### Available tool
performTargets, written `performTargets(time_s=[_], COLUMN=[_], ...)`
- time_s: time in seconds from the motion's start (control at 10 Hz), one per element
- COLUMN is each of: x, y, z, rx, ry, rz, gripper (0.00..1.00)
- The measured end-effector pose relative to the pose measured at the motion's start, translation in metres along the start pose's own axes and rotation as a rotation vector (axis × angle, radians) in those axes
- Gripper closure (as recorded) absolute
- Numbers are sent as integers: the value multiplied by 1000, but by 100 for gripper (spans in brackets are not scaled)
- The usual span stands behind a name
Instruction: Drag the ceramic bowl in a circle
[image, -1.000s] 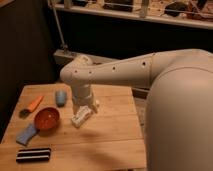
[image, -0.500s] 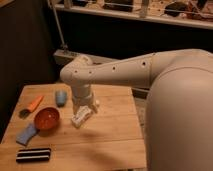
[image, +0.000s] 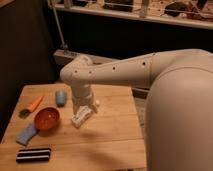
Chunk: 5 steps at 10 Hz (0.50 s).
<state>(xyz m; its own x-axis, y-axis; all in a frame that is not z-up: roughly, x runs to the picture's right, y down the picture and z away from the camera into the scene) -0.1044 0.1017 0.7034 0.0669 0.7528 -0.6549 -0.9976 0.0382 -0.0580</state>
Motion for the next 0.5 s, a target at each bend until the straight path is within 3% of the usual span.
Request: performTargets(time_s=[0.4, 0.5], x=[0, -3], y=[0, 5], z=[-2, -6], rx=[-1, 5], ry=[-6, -26], rz=[-2, -18], gripper=[35, 35])
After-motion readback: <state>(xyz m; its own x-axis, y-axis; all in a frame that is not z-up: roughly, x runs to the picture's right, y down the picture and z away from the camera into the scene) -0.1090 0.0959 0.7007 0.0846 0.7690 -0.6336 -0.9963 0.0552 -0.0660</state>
